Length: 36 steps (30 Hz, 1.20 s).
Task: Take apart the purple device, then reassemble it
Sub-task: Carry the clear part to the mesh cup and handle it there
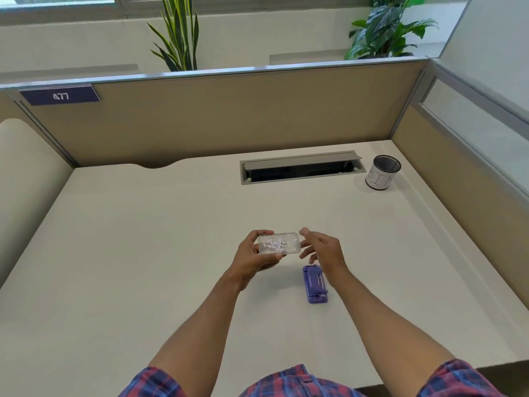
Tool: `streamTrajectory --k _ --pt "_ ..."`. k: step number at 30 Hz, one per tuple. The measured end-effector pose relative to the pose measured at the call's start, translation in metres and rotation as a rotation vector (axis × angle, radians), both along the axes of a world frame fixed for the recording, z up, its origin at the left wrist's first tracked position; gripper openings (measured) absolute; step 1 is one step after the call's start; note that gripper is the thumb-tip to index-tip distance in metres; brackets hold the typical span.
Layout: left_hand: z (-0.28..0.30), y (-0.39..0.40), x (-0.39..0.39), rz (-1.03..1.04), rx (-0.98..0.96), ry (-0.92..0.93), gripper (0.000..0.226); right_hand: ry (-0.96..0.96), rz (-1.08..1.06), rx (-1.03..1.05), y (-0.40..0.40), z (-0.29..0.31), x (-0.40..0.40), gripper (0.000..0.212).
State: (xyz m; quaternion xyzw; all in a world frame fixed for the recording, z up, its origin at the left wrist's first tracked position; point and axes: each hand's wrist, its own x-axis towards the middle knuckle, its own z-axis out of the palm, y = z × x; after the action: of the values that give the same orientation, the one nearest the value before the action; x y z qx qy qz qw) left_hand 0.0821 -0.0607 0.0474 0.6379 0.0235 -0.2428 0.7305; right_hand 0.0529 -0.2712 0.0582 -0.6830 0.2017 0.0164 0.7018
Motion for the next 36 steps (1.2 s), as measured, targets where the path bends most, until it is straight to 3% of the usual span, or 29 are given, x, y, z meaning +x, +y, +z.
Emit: streamTrajectory --k 5,9,18,20,23,26,30,36 --pt "0.008 -0.029 0.017 -0.057 0.011 -0.025 0.065 -0.099 -0.062 0.063 -0.012 0.003 0.007 0.012" --pt "0.017 -0.058 0.031 -0.133 0.002 -0.045 0.068 -0.106 -0.162 0.105 -0.037 0.002 0.009 0.012" --pt "0.029 -0.144 0.077 -0.203 0.003 -0.063 0.094 -0.101 -0.309 0.083 -0.115 0.006 0.037 0.011" --pt "0.032 -0.163 0.088 -0.205 0.013 -0.075 0.089 -0.093 -0.354 0.072 -0.129 0.007 0.046 0.012" --pt "0.034 -0.193 0.108 -0.22 0.041 -0.101 0.055 -0.08 -0.428 0.061 -0.152 0.007 0.061 0.014" --pt "0.035 -0.223 0.127 -0.219 0.06 -0.124 0.041 -0.086 -0.507 0.072 -0.176 0.006 0.079 0.015" --pt "0.033 -0.264 0.153 -0.198 0.06 -0.145 0.038 -0.123 -0.599 0.088 -0.208 0.008 0.105 0.011" --pt "0.024 -0.317 0.186 -0.155 0.169 -0.238 0.054 -0.133 -0.715 0.06 -0.25 0.011 0.144 0.006"
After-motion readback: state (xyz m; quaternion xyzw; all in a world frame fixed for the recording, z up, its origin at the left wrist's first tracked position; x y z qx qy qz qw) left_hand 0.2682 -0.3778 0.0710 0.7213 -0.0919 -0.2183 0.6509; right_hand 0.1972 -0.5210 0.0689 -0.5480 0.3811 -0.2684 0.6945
